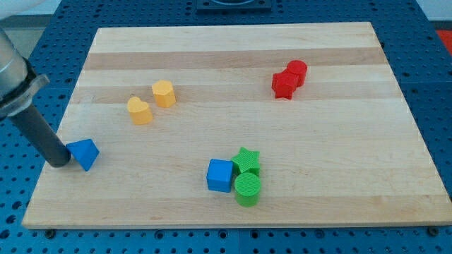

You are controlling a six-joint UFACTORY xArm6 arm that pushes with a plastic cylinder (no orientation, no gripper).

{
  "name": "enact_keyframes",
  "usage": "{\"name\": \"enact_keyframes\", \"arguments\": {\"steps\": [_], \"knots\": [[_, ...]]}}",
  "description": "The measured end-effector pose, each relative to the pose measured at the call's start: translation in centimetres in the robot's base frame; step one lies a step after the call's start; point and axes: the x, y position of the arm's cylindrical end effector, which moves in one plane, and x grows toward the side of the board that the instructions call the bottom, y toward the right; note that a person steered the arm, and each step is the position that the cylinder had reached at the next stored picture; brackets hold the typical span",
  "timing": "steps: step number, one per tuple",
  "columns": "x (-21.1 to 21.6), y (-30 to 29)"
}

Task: Push the blue triangle to the left of the blue cube

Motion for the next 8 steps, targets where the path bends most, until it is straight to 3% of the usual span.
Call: {"name": "enact_keyframes", "arguments": {"steps": [2,6,8], "knots": [[-1.2,0.7],[0.8,12.4],[-0.3,13.4]]}}
